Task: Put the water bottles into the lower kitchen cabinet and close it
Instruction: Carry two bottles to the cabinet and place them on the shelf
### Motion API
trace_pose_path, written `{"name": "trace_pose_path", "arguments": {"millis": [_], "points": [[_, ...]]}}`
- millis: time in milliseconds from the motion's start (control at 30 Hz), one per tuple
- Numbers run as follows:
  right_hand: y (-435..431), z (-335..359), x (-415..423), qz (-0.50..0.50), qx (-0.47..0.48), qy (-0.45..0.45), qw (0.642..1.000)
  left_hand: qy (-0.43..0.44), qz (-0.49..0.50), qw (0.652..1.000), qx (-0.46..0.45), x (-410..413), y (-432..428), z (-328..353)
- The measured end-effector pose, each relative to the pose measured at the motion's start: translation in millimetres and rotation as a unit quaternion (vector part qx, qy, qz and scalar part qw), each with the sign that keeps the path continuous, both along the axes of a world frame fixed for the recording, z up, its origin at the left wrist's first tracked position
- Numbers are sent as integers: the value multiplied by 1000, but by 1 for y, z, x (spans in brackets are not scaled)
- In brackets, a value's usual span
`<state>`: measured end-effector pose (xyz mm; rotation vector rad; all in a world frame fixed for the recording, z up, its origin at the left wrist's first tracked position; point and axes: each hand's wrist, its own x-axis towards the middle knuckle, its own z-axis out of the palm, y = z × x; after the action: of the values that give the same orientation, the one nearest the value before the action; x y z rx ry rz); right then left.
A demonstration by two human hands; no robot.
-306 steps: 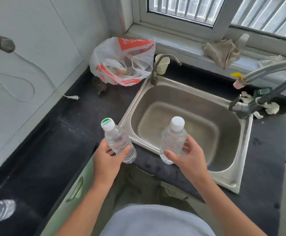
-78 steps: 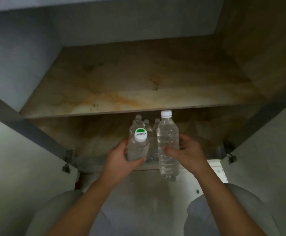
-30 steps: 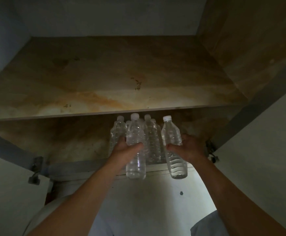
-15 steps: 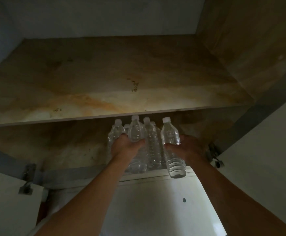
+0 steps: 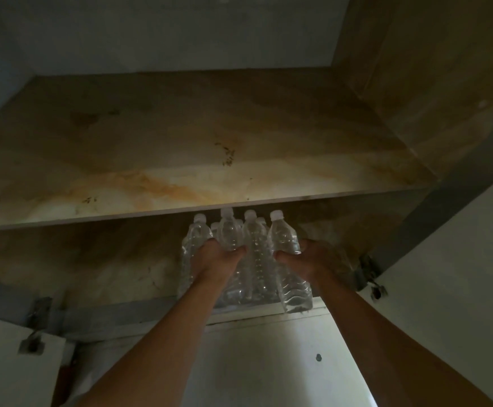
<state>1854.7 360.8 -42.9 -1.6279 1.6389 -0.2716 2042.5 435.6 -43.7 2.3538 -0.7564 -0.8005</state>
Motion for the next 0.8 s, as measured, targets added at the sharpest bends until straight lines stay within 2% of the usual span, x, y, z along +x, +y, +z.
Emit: {"name": "trace_pose_path", "arguments": {"millis": [267, 533, 800], "points": [[-3, -13, -1, 5, 17, 17, 1000, -68, -42, 997, 15, -6, -6, -1], [-7, -17, -1, 15, 6, 37, 999, -42, -76, 996, 10, -8, -3, -9], [-9, -19, -3, 5, 23, 16, 1000, -58, -112, 992, 9, -11, 3, -16]]}}
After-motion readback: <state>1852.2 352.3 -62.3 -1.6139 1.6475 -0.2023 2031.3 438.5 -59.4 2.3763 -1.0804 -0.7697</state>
